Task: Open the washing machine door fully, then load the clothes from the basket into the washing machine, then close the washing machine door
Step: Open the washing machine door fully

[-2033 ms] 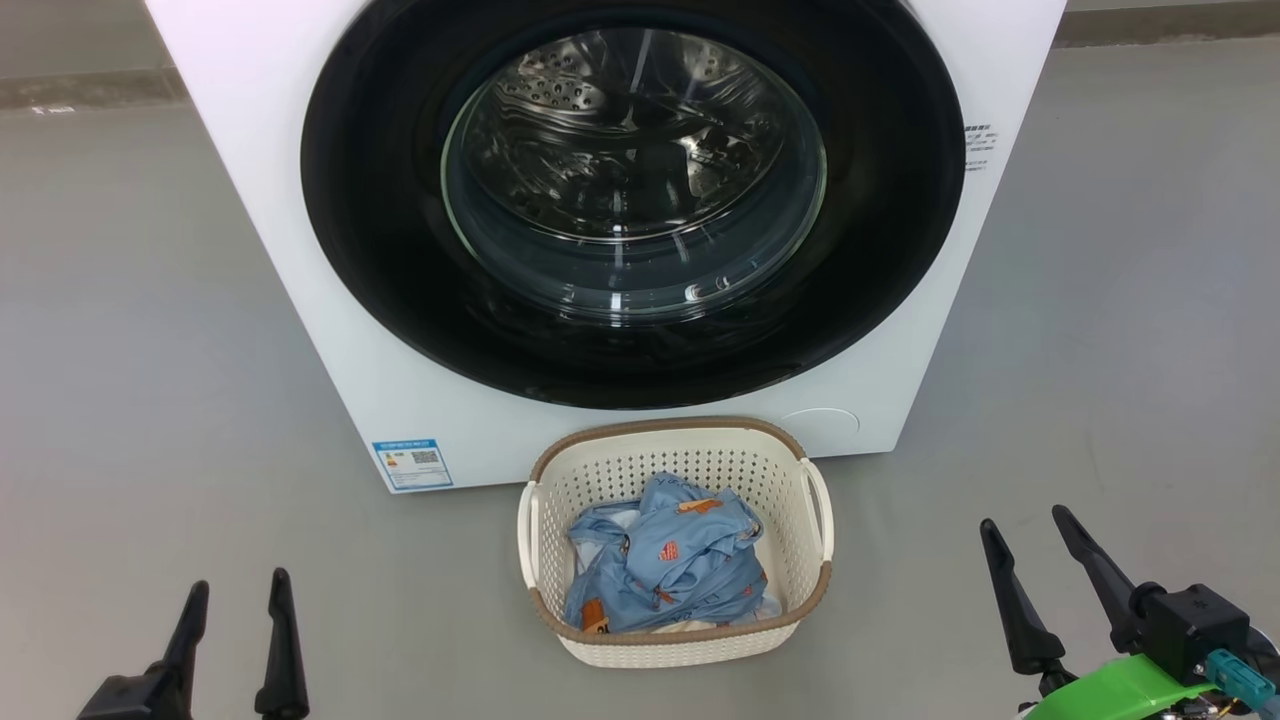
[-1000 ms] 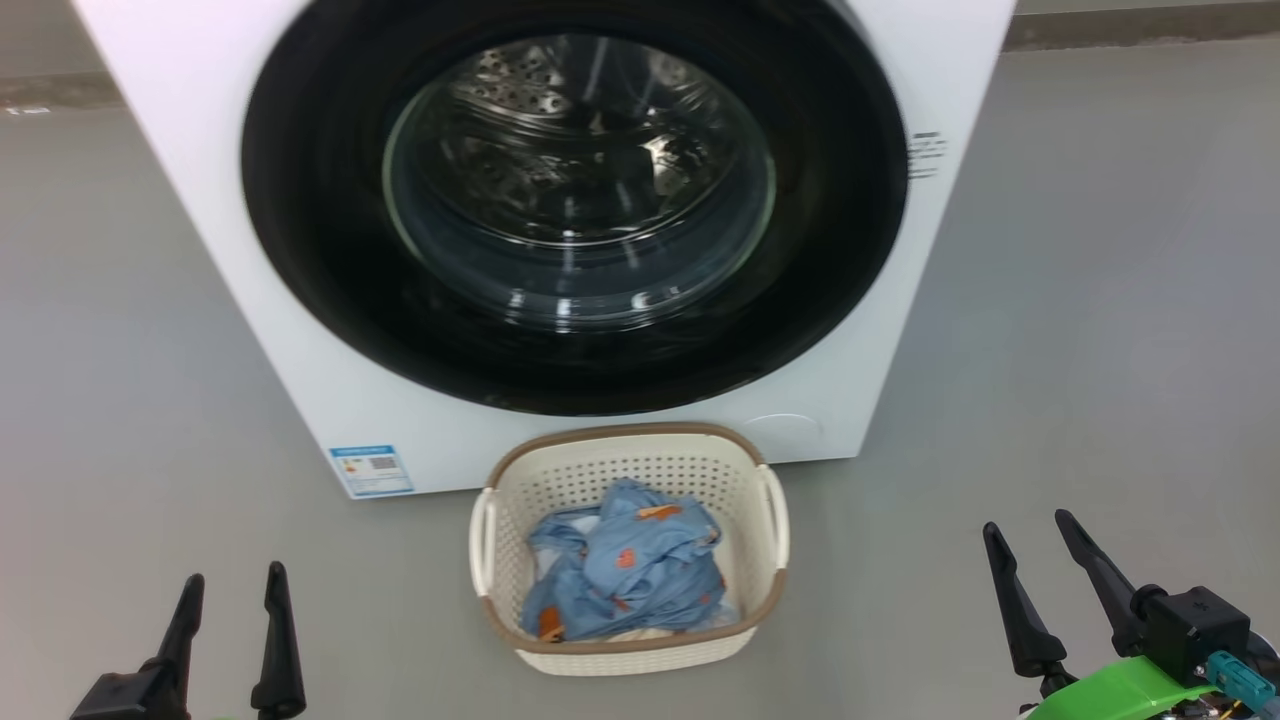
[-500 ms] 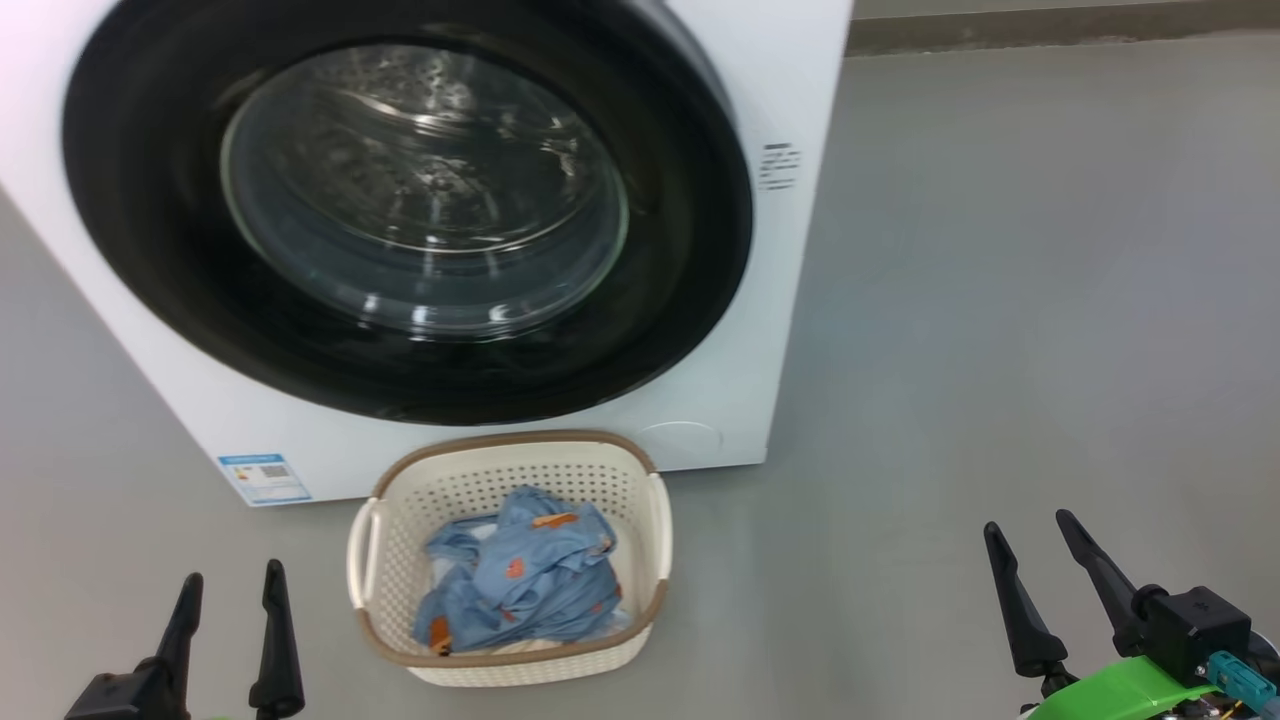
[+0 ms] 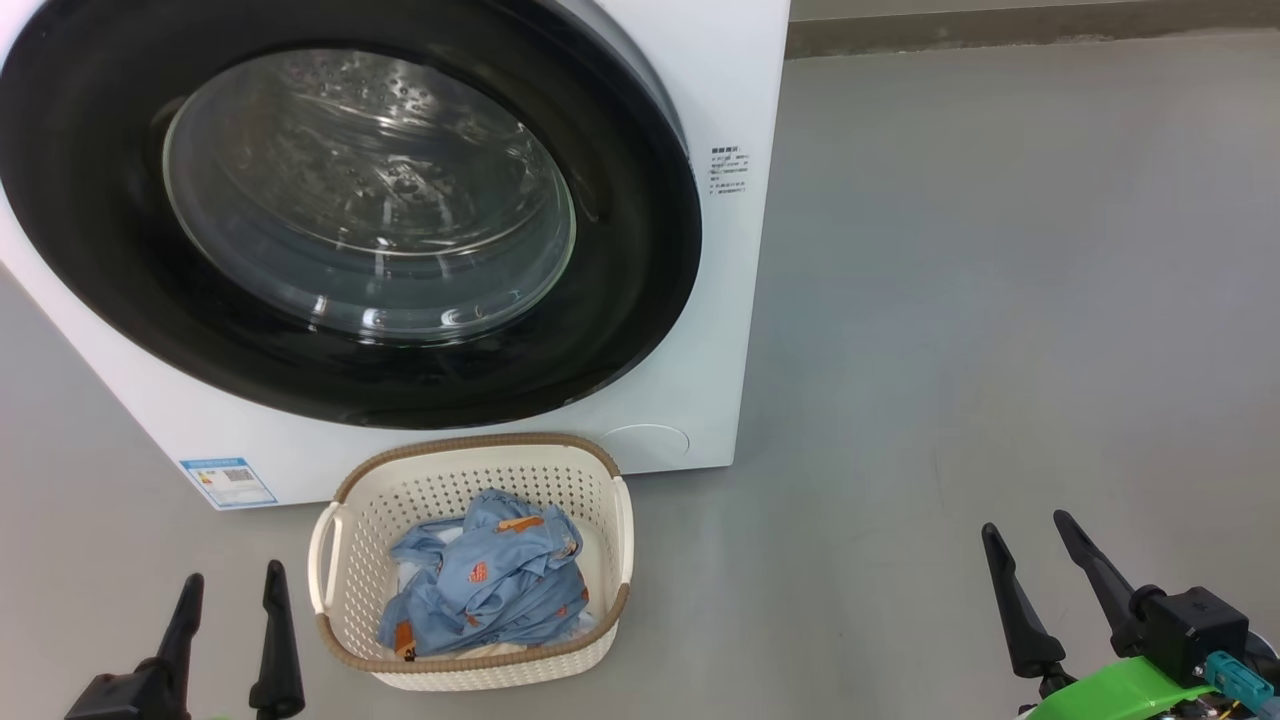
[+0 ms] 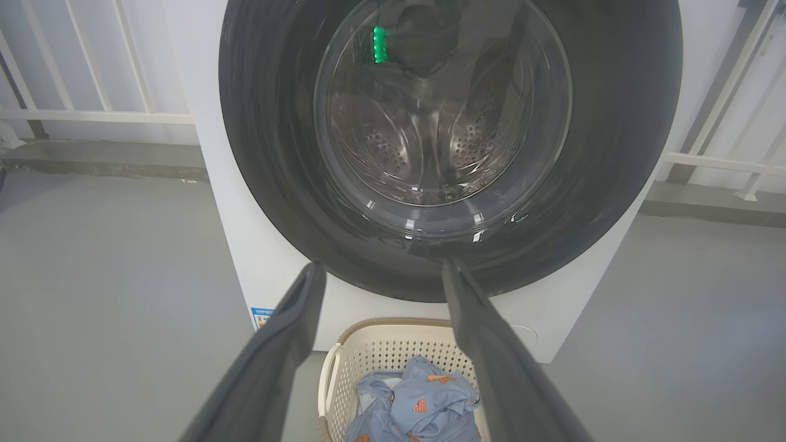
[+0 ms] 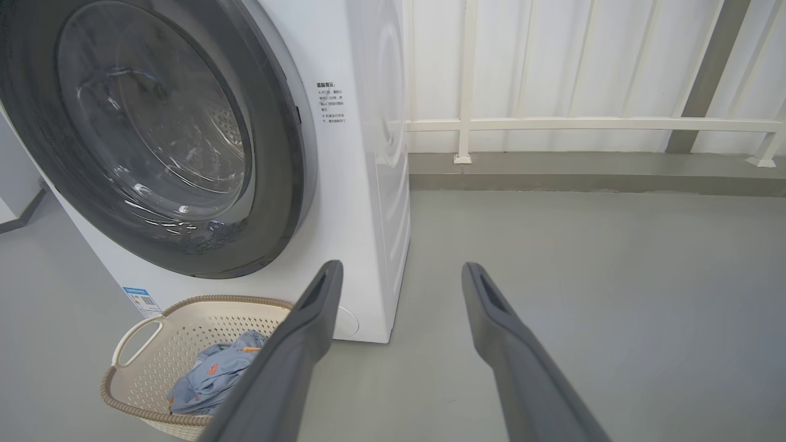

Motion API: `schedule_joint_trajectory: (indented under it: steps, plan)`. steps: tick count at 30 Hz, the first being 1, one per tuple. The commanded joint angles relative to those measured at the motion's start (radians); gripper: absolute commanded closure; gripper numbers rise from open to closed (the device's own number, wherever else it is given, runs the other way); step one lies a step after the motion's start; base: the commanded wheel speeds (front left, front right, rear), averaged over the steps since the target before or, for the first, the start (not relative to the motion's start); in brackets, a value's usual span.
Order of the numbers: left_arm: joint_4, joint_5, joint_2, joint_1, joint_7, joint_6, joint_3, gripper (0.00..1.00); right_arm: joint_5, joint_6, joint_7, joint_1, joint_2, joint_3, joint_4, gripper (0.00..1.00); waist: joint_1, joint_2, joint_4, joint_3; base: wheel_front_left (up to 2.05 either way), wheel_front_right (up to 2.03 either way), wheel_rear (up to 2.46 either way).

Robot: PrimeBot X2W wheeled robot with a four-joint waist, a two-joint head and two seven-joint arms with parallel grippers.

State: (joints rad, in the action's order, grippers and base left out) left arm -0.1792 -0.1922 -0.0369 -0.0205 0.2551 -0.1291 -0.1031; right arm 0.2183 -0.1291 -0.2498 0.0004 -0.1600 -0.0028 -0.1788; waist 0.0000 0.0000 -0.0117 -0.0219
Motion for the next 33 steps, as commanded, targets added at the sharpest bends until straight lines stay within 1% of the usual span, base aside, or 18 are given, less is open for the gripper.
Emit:
schedule_joint_trajectory:
  steps: [1,3,4,5,6,7,8,17,20,24,26,33]
  plan:
    - [0.020,-0.007,-0.013,0.023,0.007,-0.002,-0.033,0.00,-0.002,-0.002,-0.012,-0.019,-0.012,0.028,0.021,0.00,0.0000,0.0000,0.000,0.000,0.00,0.00,0.00]
    - [0.019,-0.008,-0.013,0.024,0.007,-0.002,-0.034,0.00,-0.002,-0.002,-0.012,-0.020,-0.012,0.027,0.022,0.00,0.0000,0.0000,0.001,0.000,0.00,0.00,0.00]
    - [0.018,-0.008,-0.013,0.025,0.007,-0.002,-0.034,0.00,-0.002,-0.002,-0.012,-0.020,-0.012,0.027,0.022,0.04,0.0000,0.0000,0.001,0.000,0.00,0.00,0.00]
    - [0.018,-0.009,-0.013,0.025,0.007,-0.002,-0.034,0.00,-0.001,-0.002,-0.012,-0.020,-0.012,0.028,0.022,0.40,0.0000,0.0000,0.001,0.000,0.00,0.00,0.00]
    - [0.017,-0.009,-0.013,0.025,0.007,-0.002,-0.034,0.00,0.000,-0.002,-0.012,-0.020,-0.012,0.028,0.021,0.60,0.0000,0.0000,0.002,0.001,0.00,0.00,0.00]
    - [0.017,-0.010,-0.013,0.024,0.007,-0.002,-0.034,0.00,0.001,-0.002,-0.012,-0.020,-0.012,0.029,0.021,0.93,0.0000,0.0000,0.002,0.002,0.00,0.00,0.00]
    - [0.017,-0.010,-0.013,0.023,0.007,-0.002,-0.034,0.00,0.002,-0.002,-0.012,-0.019,-0.013,0.030,0.021,1.00,0.0000,0.0000,0.003,0.002,0.00,0.00,0.00]
    - [0.019,-0.016,-0.013,0.020,0.007,-0.002,-0.035,0.00,0.008,-0.002,-0.012,-0.022,-0.013,0.033,0.027,1.00,0.0000,0.0000,0.004,0.005,0.00,0.00,0.00]
    - [0.019,-0.018,-0.013,0.019,0.007,-0.002,-0.036,0.00,0.051,-0.002,-0.012,-0.023,0.005,0.012,0.036,1.00,0.0000,0.0000,0.001,0.005,0.00,0.00,0.00]
    - [0.020,-0.020,-0.013,0.018,0.007,-0.002,-0.034,0.00,0.176,-0.002,-0.012,-0.025,0.039,-0.047,0.040,1.00,0.0000,0.0000,-0.001,0.002,0.00,0.00,0.00]
    - [0.021,-0.022,-0.013,0.017,0.007,-0.002,-0.034,0.00,0.260,-0.002,-0.012,-0.029,0.052,-0.078,0.038,1.00,0.0000,0.0000,-0.001,0.000,0.00,0.00,0.00]
    - [0.025,-0.019,-0.013,0.010,0.007,-0.002,-0.023,0.00,0.632,-0.002,-0.012,-0.054,0.076,-0.202,-0.011,1.00,0.0000,0.0000,0.001,-0.009,0.00,0.00,0.00]
